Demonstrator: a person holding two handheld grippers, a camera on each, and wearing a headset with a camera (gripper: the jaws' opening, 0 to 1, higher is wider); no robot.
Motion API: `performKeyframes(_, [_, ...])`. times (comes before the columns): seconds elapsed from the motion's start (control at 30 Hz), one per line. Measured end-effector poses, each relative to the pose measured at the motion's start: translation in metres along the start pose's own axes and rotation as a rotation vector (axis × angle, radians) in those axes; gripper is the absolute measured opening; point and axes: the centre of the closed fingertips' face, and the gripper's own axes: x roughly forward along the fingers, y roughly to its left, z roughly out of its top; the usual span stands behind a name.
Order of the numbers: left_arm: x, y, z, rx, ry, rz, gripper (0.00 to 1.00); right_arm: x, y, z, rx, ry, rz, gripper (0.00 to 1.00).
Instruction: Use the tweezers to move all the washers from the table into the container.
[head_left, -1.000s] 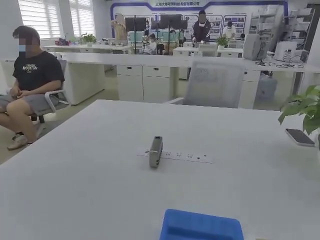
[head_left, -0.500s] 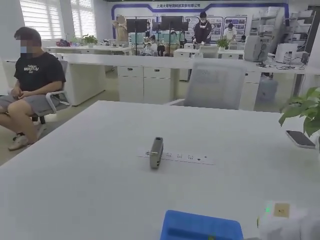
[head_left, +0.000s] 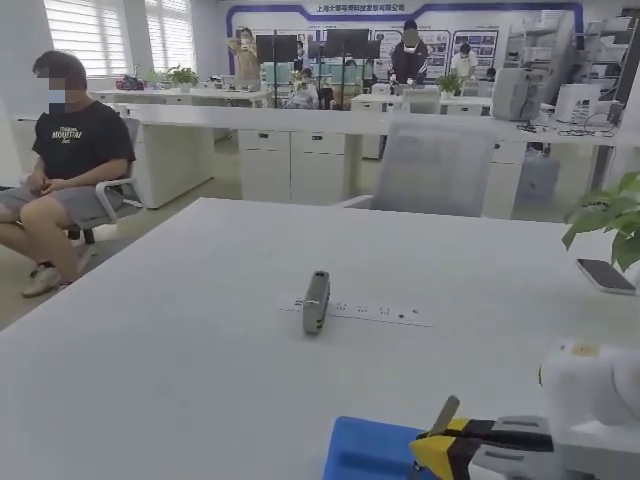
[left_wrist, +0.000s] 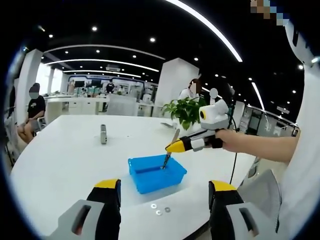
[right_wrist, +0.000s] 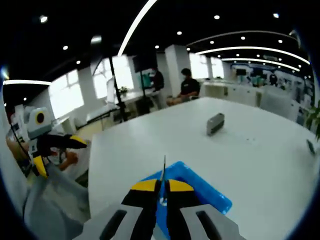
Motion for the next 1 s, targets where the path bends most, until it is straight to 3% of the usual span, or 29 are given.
performKeyframes(0.17, [-0.001,0.001,-0.001,-0.003,0.001,0.006,0.72,0.005,-0.014,-0.009,0.054,0.019,-0.019,0.02])
performKeyframes(0.5, [0.000,0.001,-0.002,0.002,0.008,0.003,0.72,0.019,-0.037,-0.031,0.077,0.084,-0.045,0.02])
performKeyframes(1.0, [-0.001,0.004,-0.005,0.005,0.017,0.007,0.71,0.027,-0.042,-0.047,0.013,0.151,-0.067,0.02])
